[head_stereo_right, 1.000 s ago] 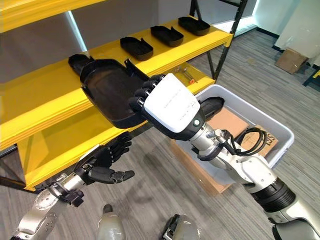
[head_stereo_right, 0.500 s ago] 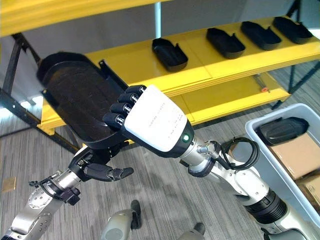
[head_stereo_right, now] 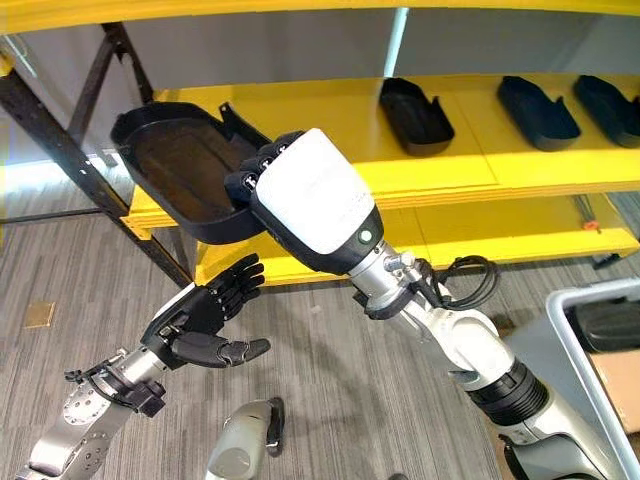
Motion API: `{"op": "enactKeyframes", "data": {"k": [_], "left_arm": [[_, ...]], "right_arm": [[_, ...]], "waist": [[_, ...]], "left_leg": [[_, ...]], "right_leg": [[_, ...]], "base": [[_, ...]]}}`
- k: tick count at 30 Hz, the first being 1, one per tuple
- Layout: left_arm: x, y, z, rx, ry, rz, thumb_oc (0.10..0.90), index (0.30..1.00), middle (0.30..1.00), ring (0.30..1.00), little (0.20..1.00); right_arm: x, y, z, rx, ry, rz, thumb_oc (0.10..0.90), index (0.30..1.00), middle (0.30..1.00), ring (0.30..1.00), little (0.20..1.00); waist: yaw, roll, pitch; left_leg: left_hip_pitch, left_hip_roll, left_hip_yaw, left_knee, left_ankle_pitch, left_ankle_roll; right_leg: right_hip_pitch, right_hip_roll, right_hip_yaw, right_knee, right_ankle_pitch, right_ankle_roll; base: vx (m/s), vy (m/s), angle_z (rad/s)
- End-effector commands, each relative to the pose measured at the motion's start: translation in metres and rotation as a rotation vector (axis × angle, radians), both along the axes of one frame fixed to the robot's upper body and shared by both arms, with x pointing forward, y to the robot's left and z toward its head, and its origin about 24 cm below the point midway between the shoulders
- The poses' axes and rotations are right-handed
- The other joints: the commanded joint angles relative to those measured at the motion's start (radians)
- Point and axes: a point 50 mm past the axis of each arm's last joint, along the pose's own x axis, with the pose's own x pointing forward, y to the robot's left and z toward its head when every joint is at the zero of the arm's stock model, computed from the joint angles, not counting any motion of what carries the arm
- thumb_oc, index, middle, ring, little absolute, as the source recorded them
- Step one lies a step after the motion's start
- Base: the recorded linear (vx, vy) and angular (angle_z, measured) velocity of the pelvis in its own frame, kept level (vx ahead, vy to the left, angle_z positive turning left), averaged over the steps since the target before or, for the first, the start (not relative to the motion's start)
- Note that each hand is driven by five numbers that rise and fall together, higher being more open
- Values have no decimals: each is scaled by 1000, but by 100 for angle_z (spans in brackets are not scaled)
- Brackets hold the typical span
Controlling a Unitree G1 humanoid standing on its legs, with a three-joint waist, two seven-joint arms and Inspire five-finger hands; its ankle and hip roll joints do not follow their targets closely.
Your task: Move parts from the plastic box to the shelf.
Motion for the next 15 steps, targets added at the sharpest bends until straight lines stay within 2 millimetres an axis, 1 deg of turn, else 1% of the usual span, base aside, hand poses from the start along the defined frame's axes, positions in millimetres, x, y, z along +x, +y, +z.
{"op": "enactKeyframes", "data": {"k": [1,3,4,5,7,8,9,10,11,12,13,14,15], "left_arm": [[3,-22,35,-64,-203,-135,900,1000,1000,1000,1000],[4,-24,34,-60,-198,-138,900,1000,1000,1000,1000],[5,-26,33,-61,-197,-136,900,1000,1000,1000,1000],[7,-27,32,-50,-198,-134,900,1000,1000,1000,1000],[9,-27,33,-47,-190,-120,900,1000,1000,1000,1000],[10,-26,34,-48,-189,-105,900,1000,1000,1000,1000],[12,-26,37,-56,-197,-90,900,1000,1000,1000,1000],[15,-28,40,-63,-205,-84,900,1000,1000,1000,1000],[18,-31,43,-61,-212,-87,900,1000,1000,1000,1000],[19,-34,44,-61,-217,-92,900,1000,1000,1000,1000],[20,-38,45,-66,-218,-98,900,1000,1000,1000,1000],[20,-39,45,-66,-218,-101,900,1000,1000,1000,1000],[21,-42,46,-63,-224,-108,900,1000,1000,1000,1000]], "right_arm": [[-4,8,43,144,-187,35,400,300,300,300,300],[-1,8,42,156,-180,24,400,300,300,300,300],[1,10,42,159,-179,24,400,300,300,300,300],[4,12,43,172,-171,12,400,300,300,300,300],[6,7,42,188,-160,-1,400,300,300,300,300],[5,3,41,193,-151,-5,400,300,300,300,300],[4,2,41,194,-151,2,400,300,300,300,300],[6,1,40,195,-153,0,400,300,300,300,300],[10,0,39,197,-152,-14,400,300,300,300,300],[13,1,38,195,-154,-29,400,300,300,300,300],[17,1,37,192,-152,-52,400,300,300,300,300],[18,1,37,190,-151,-60,400,300,300,300,300],[23,-3,34,182,-139,-97,400,300,300,300,300]], "waist": [[27,-6,-71],[26,-7,-75],[22,-6,-75],[5,-5,-77],[-31,-14,-77],[-50,-14,-78],[-76,-9,-73],[-95,-14,-65],[-109,-19,-60],[-118,-24,-52],[-129,-23,-47],[-133,-22,-46],[-157,-20,-44]], "left_leg": [[124,58,9,-219,135,-45],[144,41,19,-232,121,-27],[157,29,18,-247,119,-17],[174,7,5,-269,107,-3],[200,-12,1,-303,97,5],[226,-15,6,-331,97,3],[258,-16,15,-370,95,2],[283,-24,17,-401,85,-3],[299,-31,7,-423,77,-8],[297,-38,2,-435,93,-5],[302,-44,-24,-441,87,-4],[302,-45,-33,-441,84,-4],[305,-55,-77,-434,63,0]], "right_leg": [[97,-36,-64,132,9,71],[79,-56,-68,181,46,77],[56,-57,-40,228,44,77],[18,-18,14,263,9,71],[-41,74,79,215,-44,56],[-83,103,92,195,-46,49],[-154,111,97,179,-25,51],[-212,109,106,109,31,69],[-242,116,127,13,89,91],[-266,115,144,-44,147,87],[-291,123,196,-79,170,93],[-299,126,213,-87,174,94],[-312,149,297,-100,153,96]], "base": [[105,258,11],[101,229,-4],[113,221,-24],[116,164,-23],[147,75,-5],[122,47,17],[97,-17,24],[127,-114,14],[93,-195,9],[107,-234,18],[48,-175,50],[136,-208,118],[87,-131,136]]}}
